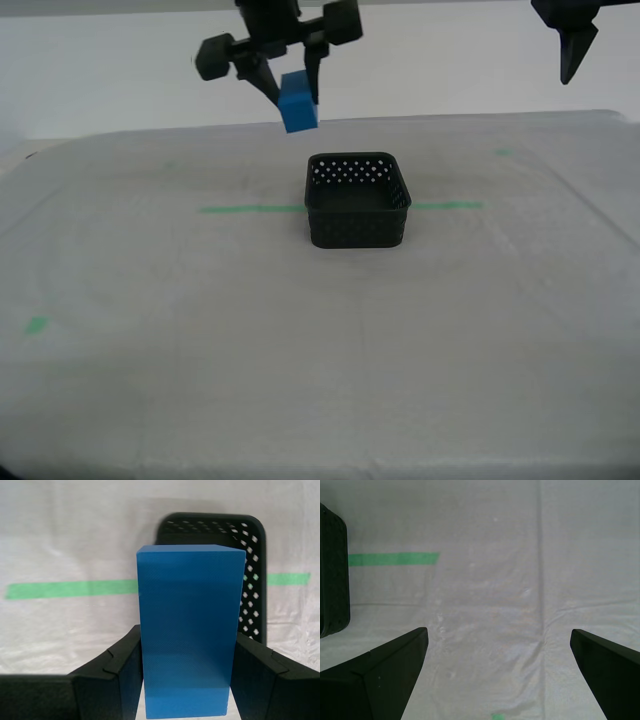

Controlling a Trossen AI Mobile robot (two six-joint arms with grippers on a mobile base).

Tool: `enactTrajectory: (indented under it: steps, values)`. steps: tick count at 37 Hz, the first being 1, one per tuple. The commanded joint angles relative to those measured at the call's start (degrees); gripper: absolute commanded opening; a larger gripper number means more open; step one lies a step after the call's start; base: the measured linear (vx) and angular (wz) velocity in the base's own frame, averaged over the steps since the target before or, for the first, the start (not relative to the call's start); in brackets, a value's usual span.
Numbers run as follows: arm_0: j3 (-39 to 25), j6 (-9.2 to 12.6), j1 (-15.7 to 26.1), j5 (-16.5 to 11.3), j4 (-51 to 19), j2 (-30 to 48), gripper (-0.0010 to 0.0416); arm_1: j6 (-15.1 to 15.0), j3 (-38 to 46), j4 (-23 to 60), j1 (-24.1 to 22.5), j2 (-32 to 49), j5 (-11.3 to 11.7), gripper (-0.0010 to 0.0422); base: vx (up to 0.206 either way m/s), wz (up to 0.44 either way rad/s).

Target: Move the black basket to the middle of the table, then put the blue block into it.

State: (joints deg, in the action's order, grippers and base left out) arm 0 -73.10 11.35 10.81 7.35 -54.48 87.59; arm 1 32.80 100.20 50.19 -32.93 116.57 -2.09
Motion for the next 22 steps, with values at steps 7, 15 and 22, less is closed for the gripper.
enactTrajectory:
  steps: [7,15,22]
  values:
    - [0.0,0.0,0.0,0.2,0.1,0.0,0.0399,0.3,14.1,4.5,-3.2,11.3,0.1,0.0,0.0,0.0]
    - [0.0,0.0,0.0,0.2,0.2,0.0,0.0399,1.4,20.3,5.3,-3.9,18.0,-1.6,0.0,0.0,0.0]
    - [0.0,0.1,0.0,0.2,0.6,0.0,0.0398,1.5,20.6,6.5,-4.0,20.0,-2.0,0.0,0.0,0.0]
